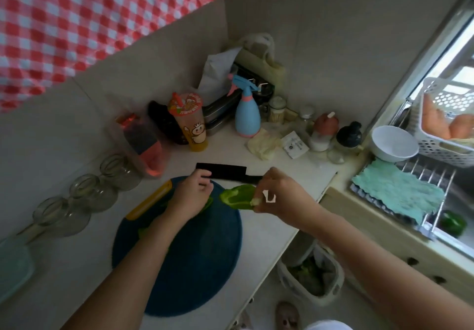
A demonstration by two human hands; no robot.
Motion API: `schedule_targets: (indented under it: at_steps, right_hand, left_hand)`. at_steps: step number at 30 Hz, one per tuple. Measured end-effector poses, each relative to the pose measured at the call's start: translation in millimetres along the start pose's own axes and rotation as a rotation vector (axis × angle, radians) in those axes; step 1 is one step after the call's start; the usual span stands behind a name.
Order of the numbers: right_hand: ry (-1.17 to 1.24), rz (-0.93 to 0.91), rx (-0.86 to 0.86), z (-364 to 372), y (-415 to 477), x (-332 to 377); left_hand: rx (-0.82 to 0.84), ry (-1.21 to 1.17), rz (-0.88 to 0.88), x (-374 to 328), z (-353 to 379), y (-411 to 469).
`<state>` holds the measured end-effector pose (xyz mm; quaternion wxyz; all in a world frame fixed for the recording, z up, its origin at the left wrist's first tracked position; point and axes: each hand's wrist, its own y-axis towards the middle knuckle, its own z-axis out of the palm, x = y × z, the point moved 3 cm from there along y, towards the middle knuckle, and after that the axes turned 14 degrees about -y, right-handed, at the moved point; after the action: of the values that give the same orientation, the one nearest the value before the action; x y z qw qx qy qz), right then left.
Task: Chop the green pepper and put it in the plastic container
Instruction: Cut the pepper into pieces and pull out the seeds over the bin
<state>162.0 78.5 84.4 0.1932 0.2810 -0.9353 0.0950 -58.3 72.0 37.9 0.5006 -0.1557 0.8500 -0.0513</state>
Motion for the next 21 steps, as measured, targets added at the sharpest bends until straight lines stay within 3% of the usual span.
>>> schedule_targets:
  at_steps: [5, 8, 17, 21]
  right_hand:
    - [-0.110, -0.097, -0.005, -40, -17, -6]
    - [-0.162, -0.126, -0.015, -55, -32, -17]
    - [-0.228, 0.002, 0.084, -63, -85, -62]
    - [-0.215, 0.104, 0.028, -62, -105, -82]
  left_hand:
    - [0.534, -0.570, -0.319, -62, 34, -24]
    - [0.797, -0.693, -0.386, -85, 55, -37]
    - [1.061, -0.477, -0.272, -117, 123, -57]
    - [0.994, -0.476, -0.276, -123, 150, -62]
